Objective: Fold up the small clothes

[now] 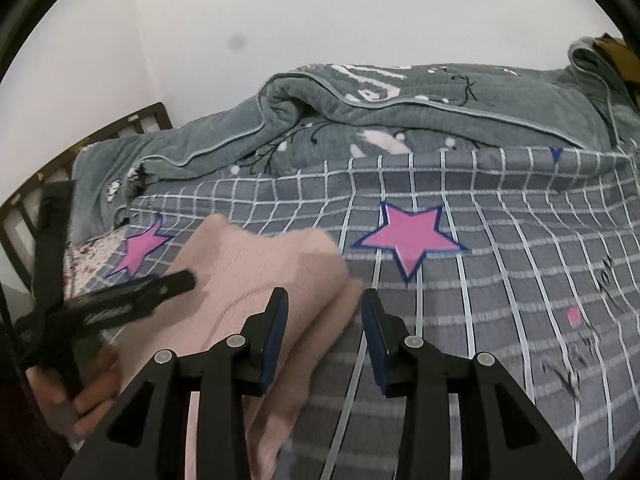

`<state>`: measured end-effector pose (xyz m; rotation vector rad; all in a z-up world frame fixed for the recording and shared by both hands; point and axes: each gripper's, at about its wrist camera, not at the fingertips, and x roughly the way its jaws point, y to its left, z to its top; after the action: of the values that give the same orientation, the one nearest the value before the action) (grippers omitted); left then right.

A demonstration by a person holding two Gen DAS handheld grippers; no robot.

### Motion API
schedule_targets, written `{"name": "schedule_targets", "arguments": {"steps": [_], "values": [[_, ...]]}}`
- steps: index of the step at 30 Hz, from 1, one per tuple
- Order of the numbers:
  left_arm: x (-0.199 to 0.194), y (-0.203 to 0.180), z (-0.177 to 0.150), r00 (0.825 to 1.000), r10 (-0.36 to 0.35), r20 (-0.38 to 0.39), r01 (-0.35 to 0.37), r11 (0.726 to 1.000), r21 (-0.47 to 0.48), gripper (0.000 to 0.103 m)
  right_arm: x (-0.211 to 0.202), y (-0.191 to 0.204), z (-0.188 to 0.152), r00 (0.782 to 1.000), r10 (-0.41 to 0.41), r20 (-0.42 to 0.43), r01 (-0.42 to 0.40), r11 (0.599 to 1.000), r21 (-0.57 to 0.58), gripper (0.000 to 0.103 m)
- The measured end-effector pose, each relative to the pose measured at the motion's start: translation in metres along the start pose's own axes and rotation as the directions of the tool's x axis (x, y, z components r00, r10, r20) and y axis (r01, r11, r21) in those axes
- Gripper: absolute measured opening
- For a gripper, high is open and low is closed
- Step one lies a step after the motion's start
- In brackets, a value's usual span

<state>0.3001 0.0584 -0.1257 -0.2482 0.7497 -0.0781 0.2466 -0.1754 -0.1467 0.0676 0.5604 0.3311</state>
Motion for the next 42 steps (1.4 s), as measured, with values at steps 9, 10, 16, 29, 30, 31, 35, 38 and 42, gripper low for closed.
{"name": "schedule_targets", "arguments": {"steps": [9,10,16,29,30,31,35,38,42], "values": [[-0.020,0.000,-0.012,0.999,-0.034,0.022,0.033,0.999,0.015,0.080,-0.032,0.031,-0.036,0.997,0.072,-0.026,-0.071,0.997,0.010,0.038],[-0.025,0.002,-0.014,0.999,-0.039,0.027,0.039,0.999,0.018,0.080,-0.028,0.035,-0.039,0.996,0.078,-0.035,-0.077,0.997,0.018,0.038],[-0.049,0.023,-0.032,0.997,-0.049,0.064,0.049,0.999,0.008,0.080,-0.007,0.031,-0.052,0.996,0.075,-0.043,-0.069,0.990,0.122,0.020],[-0.074,0.057,-0.085,0.995,-0.097,0.023,0.098,0.994,-0.047,0.081,-0.019,0.025,-0.078,1.000,-0.006,-0.028,0.009,0.995,0.100,0.011],[-0.076,0.056,-0.086,0.995,-0.095,0.027,0.096,0.994,-0.045,0.081,-0.023,0.026,-0.074,1.000,-0.007,-0.016,0.008,0.996,0.087,0.018],[-0.077,0.056,-0.086,0.995,-0.092,0.026,0.093,0.995,-0.045,0.081,-0.028,0.027,-0.069,1.000,-0.001,0.007,0.001,0.997,0.071,0.020],[-0.073,0.050,-0.082,0.998,-0.064,-0.004,0.064,0.998,-0.028,0.081,-0.029,0.036,-0.046,0.998,-0.032,0.059,0.033,0.999,-0.010,0.028],[-0.072,0.046,-0.076,0.999,-0.041,-0.008,0.040,0.999,-0.006,0.081,-0.013,0.031,-0.027,0.999,-0.017,0.035,0.017,1.000,0.008,0.037],[-0.074,0.041,-0.065,1.000,-0.019,-0.003,0.019,1.000,0.010,0.081,0.017,0.018,-0.012,1.000,-0.012,-0.026,0.014,0.998,0.068,0.037]]}}
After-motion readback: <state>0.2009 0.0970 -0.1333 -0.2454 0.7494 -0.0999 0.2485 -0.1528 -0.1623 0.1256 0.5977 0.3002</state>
